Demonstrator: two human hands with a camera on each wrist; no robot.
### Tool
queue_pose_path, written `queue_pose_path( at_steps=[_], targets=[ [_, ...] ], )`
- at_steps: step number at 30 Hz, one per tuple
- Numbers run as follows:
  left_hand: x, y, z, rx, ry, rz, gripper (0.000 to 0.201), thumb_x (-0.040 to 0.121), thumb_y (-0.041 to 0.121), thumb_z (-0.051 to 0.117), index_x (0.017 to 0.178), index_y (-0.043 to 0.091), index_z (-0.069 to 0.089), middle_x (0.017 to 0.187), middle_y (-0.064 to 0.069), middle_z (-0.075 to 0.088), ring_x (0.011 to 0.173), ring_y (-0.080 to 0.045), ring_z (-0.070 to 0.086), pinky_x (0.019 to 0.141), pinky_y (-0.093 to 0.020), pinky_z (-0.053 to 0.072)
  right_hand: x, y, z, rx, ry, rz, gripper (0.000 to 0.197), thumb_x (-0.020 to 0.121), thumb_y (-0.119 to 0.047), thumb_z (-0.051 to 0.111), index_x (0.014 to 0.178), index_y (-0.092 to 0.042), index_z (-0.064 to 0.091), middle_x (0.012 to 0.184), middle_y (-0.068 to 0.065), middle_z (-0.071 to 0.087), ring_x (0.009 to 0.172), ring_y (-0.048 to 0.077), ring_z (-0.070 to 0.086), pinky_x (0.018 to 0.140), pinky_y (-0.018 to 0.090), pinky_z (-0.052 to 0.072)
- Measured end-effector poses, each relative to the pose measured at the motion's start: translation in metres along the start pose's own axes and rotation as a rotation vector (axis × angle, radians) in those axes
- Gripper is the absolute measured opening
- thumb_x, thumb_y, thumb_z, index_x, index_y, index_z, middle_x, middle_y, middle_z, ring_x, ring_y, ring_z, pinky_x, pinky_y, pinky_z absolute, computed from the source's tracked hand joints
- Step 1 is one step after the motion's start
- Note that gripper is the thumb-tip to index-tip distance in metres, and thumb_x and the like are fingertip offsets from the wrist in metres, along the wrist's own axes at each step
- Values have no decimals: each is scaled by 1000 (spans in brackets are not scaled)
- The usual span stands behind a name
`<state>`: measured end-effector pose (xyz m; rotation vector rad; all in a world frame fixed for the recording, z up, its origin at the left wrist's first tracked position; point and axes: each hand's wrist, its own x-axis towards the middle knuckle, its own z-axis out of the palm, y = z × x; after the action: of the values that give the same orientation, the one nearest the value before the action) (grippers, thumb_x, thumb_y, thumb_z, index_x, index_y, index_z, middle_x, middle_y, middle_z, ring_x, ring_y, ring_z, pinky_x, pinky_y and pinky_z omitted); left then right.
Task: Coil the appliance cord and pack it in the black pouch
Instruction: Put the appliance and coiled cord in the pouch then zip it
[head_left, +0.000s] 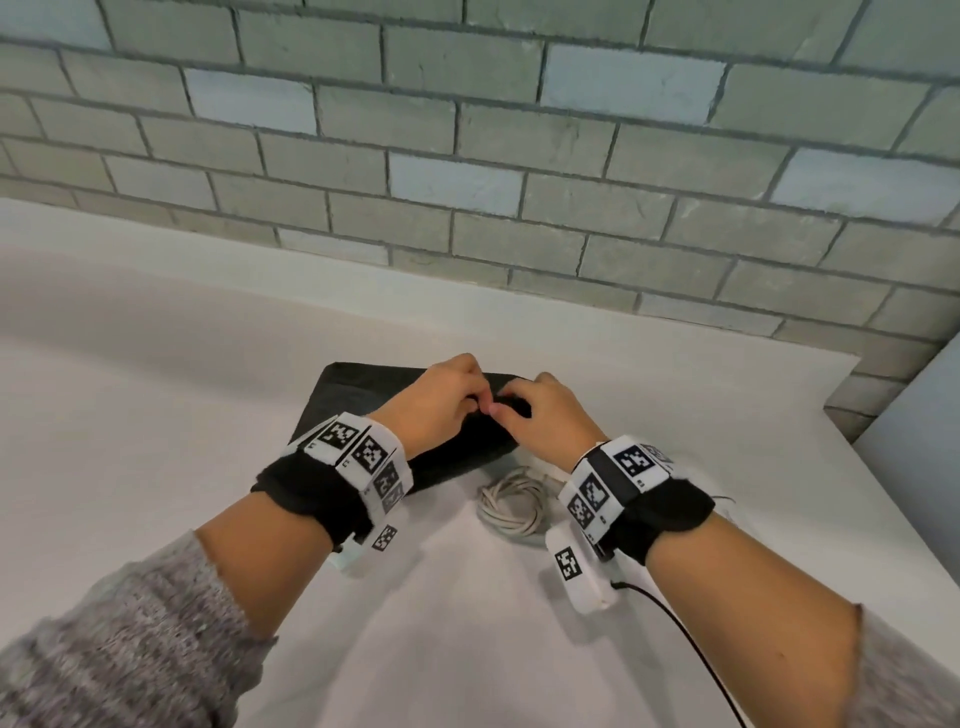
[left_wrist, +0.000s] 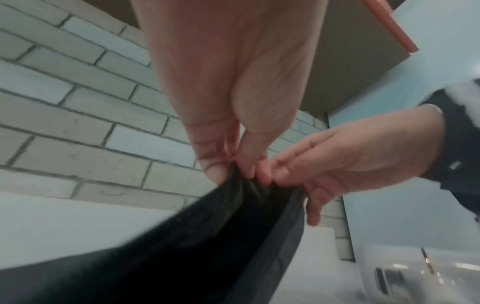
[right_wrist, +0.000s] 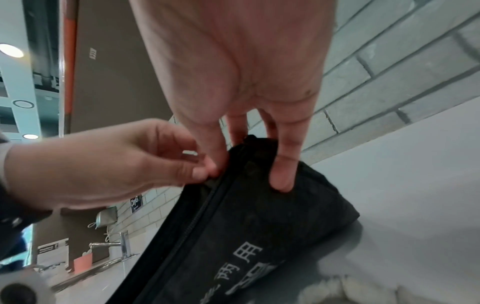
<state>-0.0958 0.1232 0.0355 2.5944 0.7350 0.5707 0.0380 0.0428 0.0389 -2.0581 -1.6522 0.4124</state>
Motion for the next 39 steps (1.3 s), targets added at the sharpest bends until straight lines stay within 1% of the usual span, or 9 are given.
queue_pose_path(
  at_steps=[4, 9, 12, 15, 18, 22, 25, 29, 39],
  targets=[
    [-21, -16, -3, 110, -157, -84, 23, 87, 5, 49, 87, 9, 72, 125, -9, 45, 106, -24, 54, 88, -19, 33, 0, 14, -16, 59, 57, -23, 21, 85, -4, 50, 97, -2, 67, 85, 8, 61, 93, 31, 61, 76, 21, 39],
    [-62, -48, -13, 277, -477, -438, 31, 92, 26, 46, 122, 27, 56, 132, -5, 41, 115, -24, 50, 101, -29, 36, 9, 40, -30, 309, 158, 95, 18, 86, -2, 51, 96, -3, 66, 99, 20, 64, 86, 33, 65, 84, 39, 55],
    [-72, -52, -19, 160, -279, -521, 34, 91, 21, 49, 126, 20, 48, 126, -10, 53, 102, -22, 52, 83, -24, 38, 9, 51, -26, 295, 86, 138, 28, 87, -15, 56, 115, -12, 55, 119, 20, 51, 100, 33, 57, 92, 35, 47],
    [-74, -52, -25, 86, -65, -549, 47, 88, 18, 55, 132, 14, 41, 131, -11, 52, 116, -28, 51, 91, -29, 39, -5, 55, -19, 24, 39, 67, 56, 84, -30, 60, 132, -17, 34, 131, 14, 35, 112, 31, 49, 95, 33, 39],
    [-74, -56, -31, 58, 41, -612, 51, 86, 14, 57, 134, 11, 38, 133, -16, 49, 119, -32, 49, 95, -33, 39, -29, 57, -16, -95, 113, -150, 64, 74, -46, 67, 125, -18, 38, 127, 6, 40, 115, 24, 45, 98, 43, 40],
    [-72, -58, -36, 20, 121, -745, 51, 86, 9, 52, 135, 7, 36, 132, -21, 50, 117, -36, 49, 89, -33, 39, -49, 67, -8, -347, -455, -189, 86, 58, -56, 75, 131, -45, 30, 150, 5, 15, 137, 26, 19, 113, 44, 18],
    [-68, -54, -34, 9, 112, -760, 51, 86, 10, 51, 134, 5, 36, 130, -22, 51, 116, -36, 50, 90, -34, 40, -44, 71, 7, -460, -575, -113, 91, 62, -57, 72, 136, -49, 20, 153, 10, 8, 139, 34, 14, 112, 47, 15],
    [-66, -48, -28, 20, 74, -735, 51, 86, 13, 52, 135, 7, 36, 131, -20, 51, 118, -35, 49, 94, -34, 39, -42, 77, 24, -480, -503, -167, 76, 71, -62, 61, 135, -38, 31, 130, 8, 35, 121, 29, 34, 101, 39, 36],
    [-80, -34, -28, 73, -119, -491, 56, 85, 12, 57, 135, 22, 34, 133, -5, 42, 117, -22, 48, 98, -29, 38, -55, 84, 28, -603, -408, -175, 49, 91, -47, 40, 132, -22, 33, 127, 11, 34, 116, 29, 36, 86, 36, 45]
  ],
)
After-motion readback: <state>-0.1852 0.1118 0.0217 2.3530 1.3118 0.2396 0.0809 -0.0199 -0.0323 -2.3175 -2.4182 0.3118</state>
